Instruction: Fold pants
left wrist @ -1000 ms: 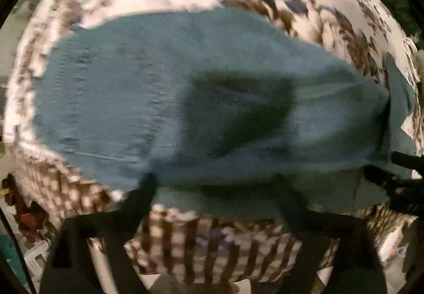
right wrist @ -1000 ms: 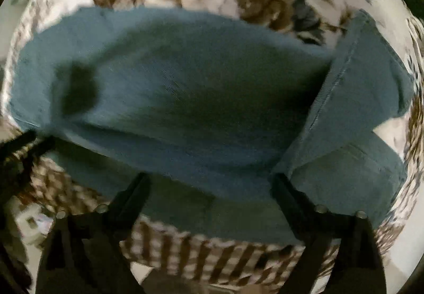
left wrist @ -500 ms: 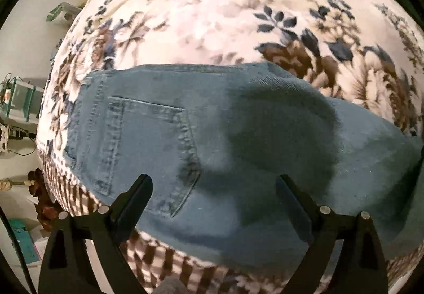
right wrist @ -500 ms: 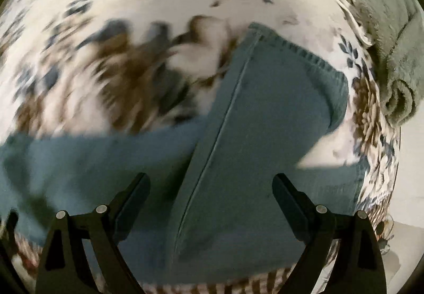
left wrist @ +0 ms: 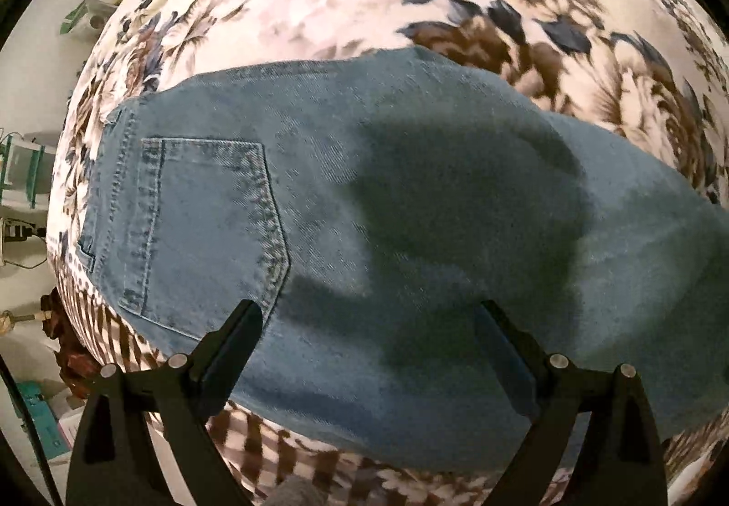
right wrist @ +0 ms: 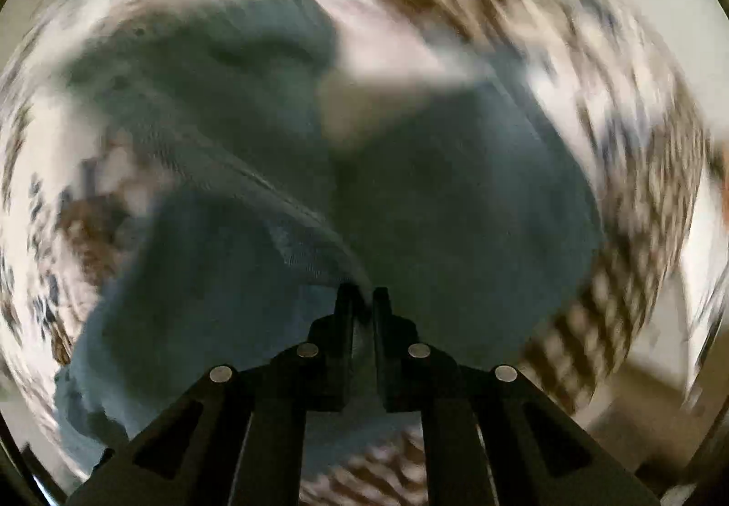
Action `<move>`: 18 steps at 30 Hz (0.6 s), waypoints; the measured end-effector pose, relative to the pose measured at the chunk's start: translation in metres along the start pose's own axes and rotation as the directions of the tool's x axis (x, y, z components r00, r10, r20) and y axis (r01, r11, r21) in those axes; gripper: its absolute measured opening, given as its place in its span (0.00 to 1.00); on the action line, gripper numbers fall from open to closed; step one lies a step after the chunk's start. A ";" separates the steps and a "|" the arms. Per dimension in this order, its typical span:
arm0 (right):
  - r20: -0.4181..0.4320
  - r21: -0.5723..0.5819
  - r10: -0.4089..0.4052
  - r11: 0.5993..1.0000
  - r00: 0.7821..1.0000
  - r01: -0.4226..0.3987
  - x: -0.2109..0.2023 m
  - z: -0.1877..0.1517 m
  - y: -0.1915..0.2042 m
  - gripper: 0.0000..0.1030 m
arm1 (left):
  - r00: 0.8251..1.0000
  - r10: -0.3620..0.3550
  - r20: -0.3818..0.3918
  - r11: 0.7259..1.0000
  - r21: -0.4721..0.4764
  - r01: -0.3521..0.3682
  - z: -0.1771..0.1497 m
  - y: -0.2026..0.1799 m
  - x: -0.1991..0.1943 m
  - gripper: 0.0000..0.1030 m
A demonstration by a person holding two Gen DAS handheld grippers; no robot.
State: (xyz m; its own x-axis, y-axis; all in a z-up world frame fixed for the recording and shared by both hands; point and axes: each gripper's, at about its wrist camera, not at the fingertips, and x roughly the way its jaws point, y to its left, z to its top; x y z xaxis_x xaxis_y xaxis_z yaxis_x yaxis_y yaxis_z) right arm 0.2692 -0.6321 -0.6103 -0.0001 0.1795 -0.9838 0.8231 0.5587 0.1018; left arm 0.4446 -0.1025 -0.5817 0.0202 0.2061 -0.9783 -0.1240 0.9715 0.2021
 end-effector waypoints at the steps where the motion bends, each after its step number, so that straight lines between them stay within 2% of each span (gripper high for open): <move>1: -0.034 0.039 0.056 0.998 0.998 -0.055 0.008 -0.002 -0.010 0.09 | 1.000 0.001 -0.005 1.000 0.000 -0.001 -0.001 -0.001 0.002 0.92; 3: -0.040 0.070 0.161 0.985 0.986 -0.158 0.015 -0.004 -0.020 0.14 | 1.000 -0.004 -0.018 1.000 0.003 0.004 -0.001 -0.002 0.004 0.92; 4: -0.024 0.069 0.188 0.980 0.982 -0.186 0.013 -0.005 -0.021 0.17 | 1.000 -0.004 -0.019 1.000 0.007 0.004 -0.001 -0.003 0.004 0.92; 6: 0.020 0.082 0.249 0.965 0.968 -0.250 0.008 -0.007 -0.023 0.49 | 1.000 0.002 -0.014 1.000 0.019 -0.001 -0.002 -0.006 0.003 0.92; 8: 0.054 0.110 0.290 0.949 0.956 -0.294 0.009 0.007 -0.031 0.58 | 1.000 0.000 -0.014 1.000 0.029 0.001 -0.002 -0.011 0.002 0.92; 12: 0.072 0.179 0.277 0.942 0.958 -0.285 0.022 0.029 -0.037 0.58 | 1.000 -0.001 -0.020 0.999 0.051 0.002 -0.005 -0.026 0.001 0.92; 15: 0.066 0.206 0.216 0.952 0.974 -0.225 0.034 0.045 -0.033 0.58 | 1.000 0.004 -0.020 0.998 0.067 -0.003 -0.007 -0.037 0.000 0.92; 18: 0.052 0.192 0.124 0.973 0.991 -0.131 0.040 0.048 -0.010 0.58 | 1.000 0.006 -0.019 0.997 0.082 -0.005 -0.009 -0.046 -0.002 0.92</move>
State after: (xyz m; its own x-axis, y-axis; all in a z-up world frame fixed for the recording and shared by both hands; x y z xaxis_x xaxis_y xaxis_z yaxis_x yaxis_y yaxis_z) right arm 0.2888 -0.6694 -0.6573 0.1312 0.2047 -0.9700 0.9094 0.3647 0.1999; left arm 0.4412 -0.1488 -0.5897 0.0007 0.2098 -0.9777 -0.0423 0.9769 0.2096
